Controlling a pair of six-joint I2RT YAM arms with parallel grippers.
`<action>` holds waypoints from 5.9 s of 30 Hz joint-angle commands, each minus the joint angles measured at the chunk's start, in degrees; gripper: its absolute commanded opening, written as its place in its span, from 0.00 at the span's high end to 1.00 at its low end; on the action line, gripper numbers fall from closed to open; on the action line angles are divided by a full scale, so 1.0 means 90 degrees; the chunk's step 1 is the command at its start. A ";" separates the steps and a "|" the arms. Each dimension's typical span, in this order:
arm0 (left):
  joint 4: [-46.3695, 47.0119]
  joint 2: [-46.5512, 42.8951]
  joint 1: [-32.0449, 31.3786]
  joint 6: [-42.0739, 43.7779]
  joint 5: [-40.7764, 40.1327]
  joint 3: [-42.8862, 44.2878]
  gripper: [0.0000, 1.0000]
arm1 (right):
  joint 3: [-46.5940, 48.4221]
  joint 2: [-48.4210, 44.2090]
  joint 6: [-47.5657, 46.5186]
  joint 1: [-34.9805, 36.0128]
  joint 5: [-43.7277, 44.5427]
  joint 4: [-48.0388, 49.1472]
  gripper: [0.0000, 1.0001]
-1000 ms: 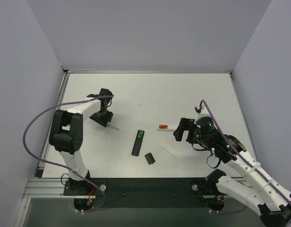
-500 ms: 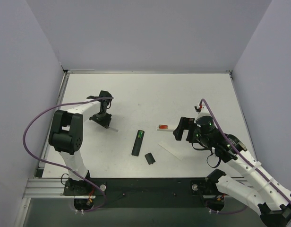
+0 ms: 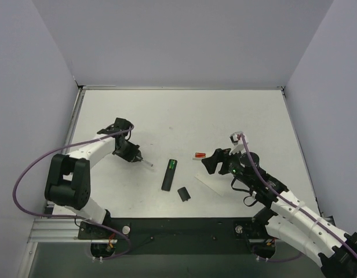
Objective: Unload the batteries from the remote control
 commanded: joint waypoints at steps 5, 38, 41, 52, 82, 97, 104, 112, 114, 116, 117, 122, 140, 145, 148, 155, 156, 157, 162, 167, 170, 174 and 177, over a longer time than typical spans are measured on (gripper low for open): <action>0.2094 -0.1900 -0.0282 0.0009 0.1444 -0.1099 1.00 | 0.0066 0.1110 -0.1941 0.0313 -0.0906 0.3513 0.24; 0.2097 -0.2097 -0.1426 0.0068 0.2792 -0.0895 1.00 | 0.0319 0.3406 -0.7724 0.2911 0.0109 0.4775 0.42; 0.2136 -0.2077 -0.1426 0.0058 0.2860 -0.0934 1.00 | 0.0377 0.3533 -0.7812 0.2970 0.0197 0.4854 0.49; 0.2351 -0.2175 -0.1435 -0.0098 0.3056 -0.1148 1.00 | 0.0417 0.3816 -0.7949 0.3165 0.0753 0.5204 0.73; 0.2076 -0.1688 0.0225 0.3192 0.3553 -0.0260 0.33 | 0.0768 0.2205 -0.7314 0.0960 -0.2750 0.2071 1.00; 0.2136 0.0706 -0.0019 0.4081 0.4530 0.0531 0.47 | 0.1979 0.3103 -0.8184 0.0187 -0.4412 0.0840 1.00; 0.2448 0.1292 -0.0107 0.4062 0.4968 0.0327 0.59 | 0.2038 0.3396 -0.8437 0.0206 -0.4383 0.0626 1.00; 0.2730 0.1516 -0.0117 0.3838 0.5174 0.0209 0.59 | 0.2409 0.3777 -0.8964 0.0382 -0.4139 0.0098 1.00; 0.2848 0.1585 -0.0107 0.3701 0.5388 0.0131 0.59 | 0.2419 0.3797 -0.9092 0.0431 -0.4120 0.0078 1.00; 0.2966 0.1605 -0.0107 0.3652 0.5458 0.0111 0.59 | 0.2360 0.3797 -0.9131 0.0480 -0.3925 0.0243 1.00; 0.2957 0.1595 -0.0097 0.3651 0.5449 0.0111 0.59 | 0.2331 0.3787 -0.9208 0.0519 -0.3876 0.0254 1.00; 0.2927 0.1604 -0.0088 0.3642 0.5429 0.0101 0.59 | 0.2457 0.3885 -0.9453 0.0617 -0.3856 -0.0057 1.00; 0.2995 0.1916 -0.0107 0.3496 0.5468 0.0101 0.66 | 0.2878 0.4315 -1.0088 0.0802 -0.3983 -0.0645 1.00; 0.3269 0.2083 -0.0205 0.3319 0.5663 0.0121 0.66 | 0.2907 0.4383 -1.0049 0.0909 -0.3778 -0.0654 1.00; 0.3259 0.2132 -0.0331 0.3359 0.5683 0.0150 0.66 | 0.2819 0.4315 -0.9952 0.0958 -0.3680 -0.0557 1.00; 0.3288 0.2239 -0.0468 0.3358 0.5781 0.0209 0.66 | 0.2331 0.3866 -0.9668 0.1037 -0.3387 -0.0254 1.00; 0.3298 0.2249 -0.0478 0.3359 0.5790 0.0218 0.66 | 0.2341 0.3817 -0.9668 0.1046 -0.3348 -0.0283 1.00; 0.3298 0.2269 -0.0517 0.3359 0.5800 0.0238 0.66 | 0.2350 0.3807 -0.9716 0.1037 -0.3329 -0.0370 1.00; 0.3269 0.2288 -0.0576 0.3378 0.5888 0.0248 0.66 | 0.2429 0.3836 -0.9707 0.1037 -0.3182 -0.0547 1.00; 0.3025 0.2239 -0.0469 0.3515 0.5741 0.0297 0.66 | 0.2516 0.3875 -0.9376 0.1066 -0.2880 -0.0537 1.00; 0.3015 0.2210 -0.0400 0.3485 0.5693 0.0258 0.66 | 0.2653 0.3943 -0.9111 0.1066 -0.2694 -0.0683 1.00; 0.2986 0.2123 -0.0264 0.3476 0.5644 0.0258 0.66 | 0.2624 0.3944 -0.9102 0.1066 -0.2674 -0.0684 1.00; 0.2821 0.1957 -0.0205 0.3592 0.5489 0.0306 0.67 | 0.2634 0.3943 -0.9053 0.1066 -0.2645 -0.0683 1.00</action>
